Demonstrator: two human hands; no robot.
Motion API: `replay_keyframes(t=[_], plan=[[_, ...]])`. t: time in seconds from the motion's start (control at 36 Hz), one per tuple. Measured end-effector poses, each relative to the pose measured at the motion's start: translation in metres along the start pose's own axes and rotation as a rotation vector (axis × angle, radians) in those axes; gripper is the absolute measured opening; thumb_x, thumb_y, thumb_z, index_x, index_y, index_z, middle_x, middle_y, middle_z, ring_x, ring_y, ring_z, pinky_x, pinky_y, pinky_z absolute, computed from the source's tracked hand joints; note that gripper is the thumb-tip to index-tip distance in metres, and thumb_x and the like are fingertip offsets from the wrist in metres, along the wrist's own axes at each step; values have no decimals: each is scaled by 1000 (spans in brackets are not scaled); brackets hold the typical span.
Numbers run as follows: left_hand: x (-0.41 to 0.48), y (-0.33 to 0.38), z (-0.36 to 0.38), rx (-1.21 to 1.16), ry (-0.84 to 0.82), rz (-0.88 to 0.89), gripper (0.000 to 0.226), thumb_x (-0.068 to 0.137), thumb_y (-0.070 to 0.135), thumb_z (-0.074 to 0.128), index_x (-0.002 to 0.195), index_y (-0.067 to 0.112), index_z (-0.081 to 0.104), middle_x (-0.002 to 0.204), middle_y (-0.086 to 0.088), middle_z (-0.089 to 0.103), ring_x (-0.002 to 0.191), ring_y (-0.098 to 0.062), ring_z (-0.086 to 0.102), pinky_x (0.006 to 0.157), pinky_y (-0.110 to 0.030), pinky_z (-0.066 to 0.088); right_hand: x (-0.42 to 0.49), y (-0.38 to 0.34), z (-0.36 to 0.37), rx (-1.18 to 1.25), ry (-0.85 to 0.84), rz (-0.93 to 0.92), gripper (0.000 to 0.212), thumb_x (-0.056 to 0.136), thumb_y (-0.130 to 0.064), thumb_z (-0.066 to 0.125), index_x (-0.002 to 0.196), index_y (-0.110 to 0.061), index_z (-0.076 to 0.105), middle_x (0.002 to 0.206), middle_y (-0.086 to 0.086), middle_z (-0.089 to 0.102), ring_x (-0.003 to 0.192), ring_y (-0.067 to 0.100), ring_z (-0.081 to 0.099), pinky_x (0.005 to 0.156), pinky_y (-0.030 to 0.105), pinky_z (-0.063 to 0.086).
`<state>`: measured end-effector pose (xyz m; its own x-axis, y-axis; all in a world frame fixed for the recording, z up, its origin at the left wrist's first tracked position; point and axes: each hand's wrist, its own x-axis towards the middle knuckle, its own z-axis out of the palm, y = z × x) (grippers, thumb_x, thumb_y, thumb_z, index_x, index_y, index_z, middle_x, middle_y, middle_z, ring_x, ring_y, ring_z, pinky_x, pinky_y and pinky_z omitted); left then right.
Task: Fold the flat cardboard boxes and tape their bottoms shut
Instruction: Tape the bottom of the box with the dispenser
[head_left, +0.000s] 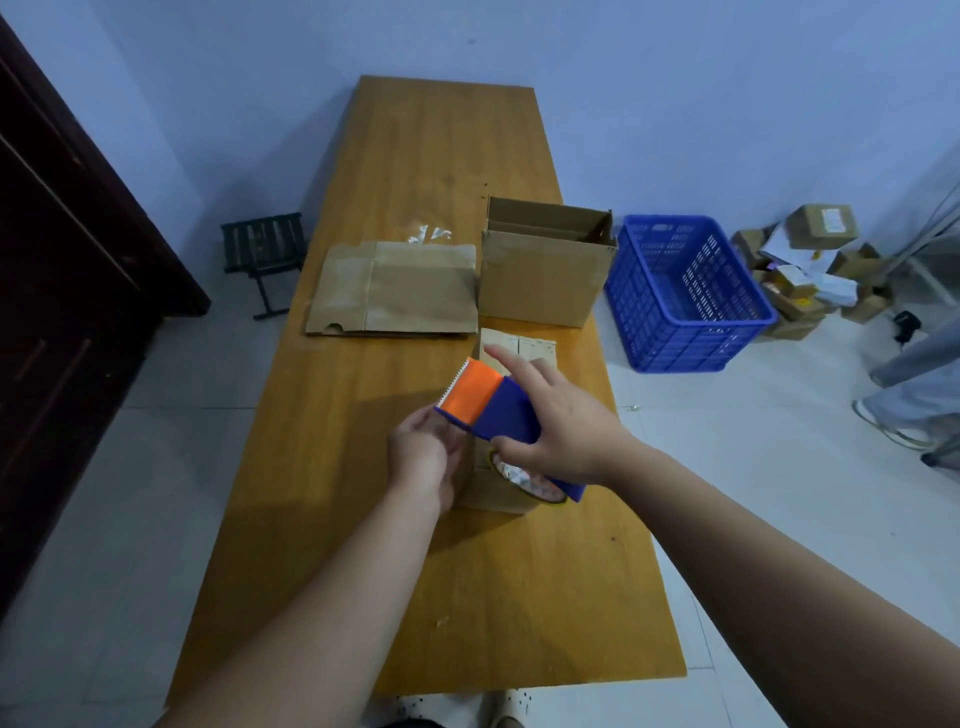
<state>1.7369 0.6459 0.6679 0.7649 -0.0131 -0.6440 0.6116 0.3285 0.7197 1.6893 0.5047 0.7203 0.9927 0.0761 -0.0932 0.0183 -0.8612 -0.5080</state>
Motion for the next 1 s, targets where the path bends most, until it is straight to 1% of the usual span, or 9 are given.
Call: replay_keyframes(t=[0.06,0.17,0.42,0.5,0.58,0.64,0.72,0.81,1.0], plan=[[0,-3,2,4,18,-2,15,94,7,50,95,19,59,76,-5,65,65,-16,61,61,-27,47,-7,2,5,-125,72,-54,93,80,-60,59,148,-43,-2,129,0,37,97,15,51,80,23,41],[2,-9,4,-24,66,40,11,95,10,53,103,10,61,79,-5,63,67,-12,59,65,-22,48,-11,6,11,-140,87,-34,121,61,-79,62,149,-38,-10,130,0,29,100,10,37,85,21,31],[1,-14,3,131,72,160,17,97,14,50,97,12,66,77,1,67,70,-9,61,61,-19,46,-23,8,11,-32,101,98,95,79,-48,69,147,-31,4,134,-4,35,117,13,38,107,35,22],[-1,-14,-1,205,129,178,20,98,21,48,95,17,67,83,5,69,79,-8,62,63,-20,44,-34,8,14,113,87,129,96,83,-34,70,145,-39,-3,122,-14,33,101,-1,39,108,37,29],[-3,-14,-7,212,121,163,20,99,23,47,99,19,67,88,5,70,82,-10,62,69,-23,48,-40,16,22,277,131,151,106,82,-25,73,139,-54,-12,117,-21,33,98,-3,48,96,36,48],[-2,-15,-12,150,117,131,19,98,20,50,101,15,68,89,1,70,80,-13,62,68,-24,50,-43,22,30,358,162,198,109,80,-24,76,146,-42,-9,116,-27,34,99,-6,51,81,22,54],[1,-18,-18,4,98,52,18,96,12,53,105,4,67,87,-5,68,80,-15,63,70,-24,50,-46,24,40,431,231,278,90,80,-21,76,144,-29,14,109,-31,39,94,-18,47,69,4,45],[0,-22,-24,-89,64,8,18,93,3,55,108,-1,64,85,-8,66,75,-14,61,69,-22,49,-45,24,47,464,289,361,50,82,-11,72,120,-22,42,93,-25,47,81,-5,54,61,3,42],[-1,-31,-40,-181,29,-91,19,90,-1,57,108,-1,61,86,-12,64,74,-16,60,62,-21,53,-45,17,61,545,332,463,40,81,-6,70,105,-24,42,81,-16,49,69,1,49,49,5,38]])
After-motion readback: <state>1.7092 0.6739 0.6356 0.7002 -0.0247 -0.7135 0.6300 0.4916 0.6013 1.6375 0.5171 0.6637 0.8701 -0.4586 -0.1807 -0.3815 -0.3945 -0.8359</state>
